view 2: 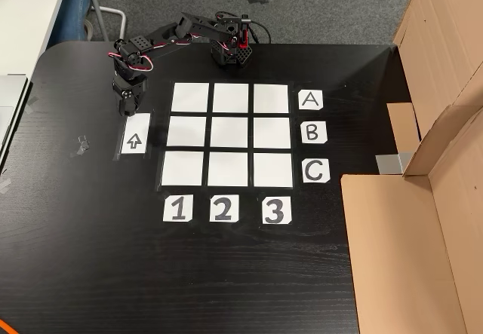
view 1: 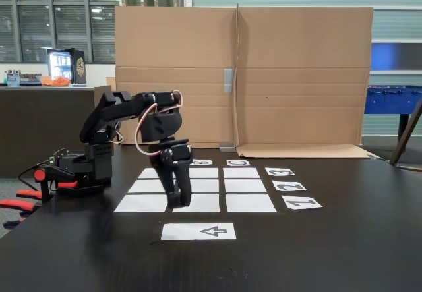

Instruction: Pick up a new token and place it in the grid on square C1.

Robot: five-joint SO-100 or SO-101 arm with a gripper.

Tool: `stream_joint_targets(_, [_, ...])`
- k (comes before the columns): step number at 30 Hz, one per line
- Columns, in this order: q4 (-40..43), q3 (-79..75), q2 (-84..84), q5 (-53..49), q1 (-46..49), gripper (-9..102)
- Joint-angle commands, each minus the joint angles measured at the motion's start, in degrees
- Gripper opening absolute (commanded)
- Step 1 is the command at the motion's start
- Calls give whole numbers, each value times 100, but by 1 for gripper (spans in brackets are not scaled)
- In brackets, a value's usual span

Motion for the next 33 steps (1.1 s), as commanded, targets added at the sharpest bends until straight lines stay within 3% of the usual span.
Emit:
stream_joint_targets(1, [105, 9, 483, -35, -229, -1])
stream_joint_targets(20, [-290, 0, 571, -44, -1301, -1])
stream_joint_targets(33, [-378, -791, -422, 132, -1942, -1])
